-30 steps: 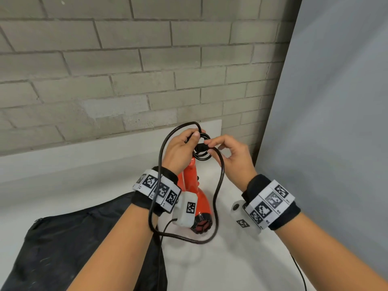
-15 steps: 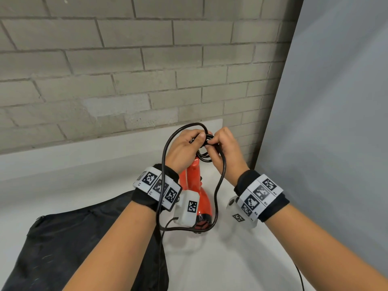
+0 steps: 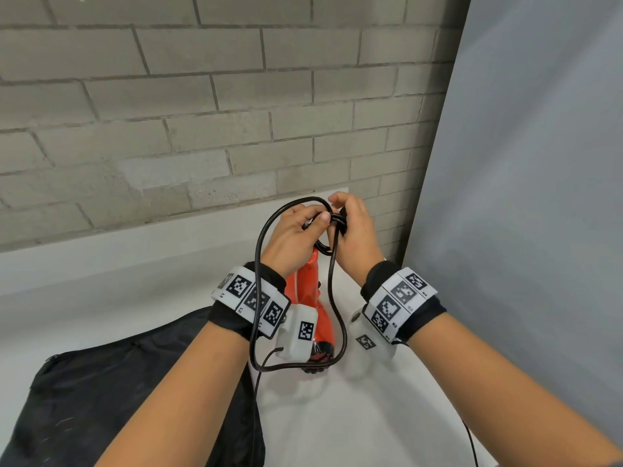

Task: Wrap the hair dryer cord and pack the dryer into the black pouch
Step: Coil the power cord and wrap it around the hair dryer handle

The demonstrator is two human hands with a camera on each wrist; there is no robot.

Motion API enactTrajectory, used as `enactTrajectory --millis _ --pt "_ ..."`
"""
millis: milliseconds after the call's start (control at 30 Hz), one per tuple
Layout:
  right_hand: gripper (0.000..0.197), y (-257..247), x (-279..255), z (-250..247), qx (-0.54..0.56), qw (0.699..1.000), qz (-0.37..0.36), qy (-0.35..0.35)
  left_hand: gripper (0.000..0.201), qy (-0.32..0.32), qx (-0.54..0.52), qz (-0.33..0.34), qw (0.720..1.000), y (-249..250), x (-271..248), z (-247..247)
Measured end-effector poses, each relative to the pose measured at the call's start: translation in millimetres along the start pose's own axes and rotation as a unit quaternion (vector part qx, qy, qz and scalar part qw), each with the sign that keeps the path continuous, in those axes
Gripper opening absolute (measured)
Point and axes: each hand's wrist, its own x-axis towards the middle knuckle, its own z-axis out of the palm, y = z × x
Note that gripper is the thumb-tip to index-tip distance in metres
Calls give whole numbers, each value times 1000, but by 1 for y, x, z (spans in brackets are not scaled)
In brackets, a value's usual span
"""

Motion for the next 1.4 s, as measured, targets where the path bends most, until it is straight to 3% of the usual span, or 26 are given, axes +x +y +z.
enactTrajectory --millis 167,267,367,467,500,567,600,633,700,767,867,967,1033,1167,1267,1333,1400 --pt "30 4 -1 -3 20 999 -15 -36 18 -41 -50 7 998 3 -2 0" --pt "24 13 -8 -18 17 993 -19 -115 17 -58 -80 -9 995 5 -3 -3" --pt "26 38 -28 -32 -84 976 -30 -198 19 -41 -93 -46 994 1 -1 -8" --pt "19 73 -42 -37 -163 964 67 -197 23 -22 -118 -49 992 -3 0 -9" --pt "18 84 -44 -40 -199 947 128 -216 25 -11 -131 -46 990 -4 0 -7" --pt "22 95 -46 -43 -306 861 240 -328 30 11 -159 -40 986 -7 0 -7" --pt "27 98 -48 -43 -345 814 265 -385 33 16 -169 -39 985 -8 0 -8" --pt "30 97 -49 -43 -359 788 273 -420 34 18 -174 -39 984 -9 0 -10" --pt "31 87 -49 -40 -327 801 279 -417 36 20 -181 -40 982 -10 -1 -12" --pt "39 72 -44 -34 -260 860 251 -359 36 20 -180 -38 983 -11 -1 -13" --pt "50 36 -32 -20 -117 947 138 -267 32 13 -167 -33 985 -11 0 -9" --pt "32 10 -19 -5 9 970 100 -223 25 7 -141 -17 990 -10 1 -5" --pt "20 9 -14 2 18 974 116 -195 23 1 -126 -11 992 -9 2 -3" --pt "24 41 -14 2 14 966 216 -142 21 -4 -126 -37 991 -8 2 -4" --pt "18 79 -23 -9 -119 912 335 -203 21 0 -132 -28 991 -10 -1 -9" --pt "12 97 -34 -13 -220 860 365 -280 20 -6 -160 -24 987 -11 -3 -10" --pt "8 99 -42 -12 -258 836 376 -305 19 -1 -173 -28 984 -12 -4 -10"
